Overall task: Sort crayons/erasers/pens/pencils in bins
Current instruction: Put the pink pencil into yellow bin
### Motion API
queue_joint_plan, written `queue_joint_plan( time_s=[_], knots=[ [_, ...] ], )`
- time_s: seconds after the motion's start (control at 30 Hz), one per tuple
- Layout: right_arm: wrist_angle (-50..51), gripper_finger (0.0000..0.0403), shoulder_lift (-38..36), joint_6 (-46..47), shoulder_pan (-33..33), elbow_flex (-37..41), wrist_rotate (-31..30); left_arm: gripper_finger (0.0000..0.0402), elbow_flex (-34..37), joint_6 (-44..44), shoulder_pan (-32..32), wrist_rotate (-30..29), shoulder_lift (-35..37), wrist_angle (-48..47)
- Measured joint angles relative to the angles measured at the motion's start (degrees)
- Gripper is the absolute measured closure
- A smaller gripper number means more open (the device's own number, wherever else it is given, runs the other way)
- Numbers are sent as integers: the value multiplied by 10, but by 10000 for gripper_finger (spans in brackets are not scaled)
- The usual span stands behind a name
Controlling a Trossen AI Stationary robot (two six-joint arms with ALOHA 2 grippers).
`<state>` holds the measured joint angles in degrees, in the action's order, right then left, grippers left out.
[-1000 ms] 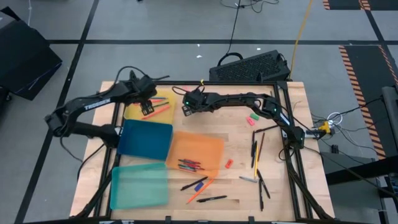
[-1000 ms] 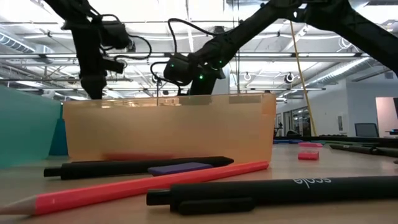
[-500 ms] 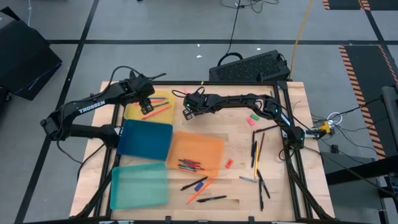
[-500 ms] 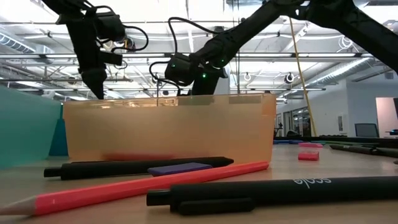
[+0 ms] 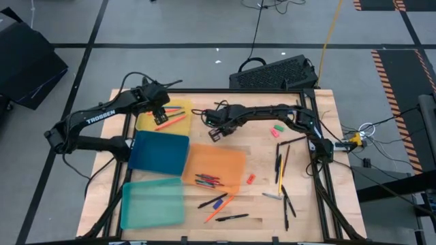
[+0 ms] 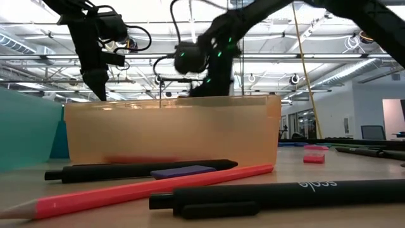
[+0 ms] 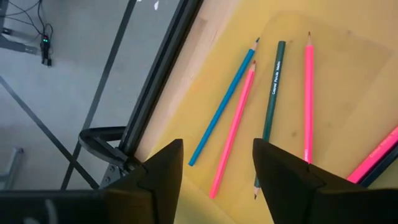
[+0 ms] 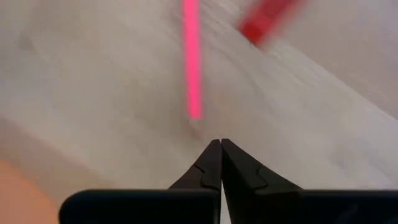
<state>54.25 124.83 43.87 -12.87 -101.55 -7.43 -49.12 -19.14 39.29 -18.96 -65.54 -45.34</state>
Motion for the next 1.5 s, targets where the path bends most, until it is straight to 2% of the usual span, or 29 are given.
queue_joint_plan(
  time_s=[0.17,0.27,0.37,0.53,0.73,0.9,0.97,1.07,1.2,1.4,1.5],
  knots=[
    [172,402,-29,-13,12,0,-7,206,0,2,0,0,0,0],
    [185,394,-38,-29,15,0,-14,206,0,2,0,0,0,1],
    [102,367,-45,-61,17,0,-17,206,0,2,0,0,0,7],
    [-118,301,-49,-112,30,36,-55,206,0,15,0,0,0,-3],
    [-311,238,-49,-120,52,146,-138,206,0,36,0,0,0,-57],
    [-526,213,-53,-113,66,248,-167,206,0,45,0,0,0,-73],
    [-581,208,-53,-112,68,272,-180,206,0,44,0,0,0,-73],
    [-627,204,-53,-114,70,289,-200,206,0,35,0,0,0,-77],
    [-637,204,-53,-102,68,301,-219,206,0,25,0,0,0,-77],
    [-625,204,-52,-49,49,338,-214,206,0,18,0,10,0,-75],
    [-627,204,-54,-47,41,343,-189,206,0,18,0,11,0,-73]
  ],
)
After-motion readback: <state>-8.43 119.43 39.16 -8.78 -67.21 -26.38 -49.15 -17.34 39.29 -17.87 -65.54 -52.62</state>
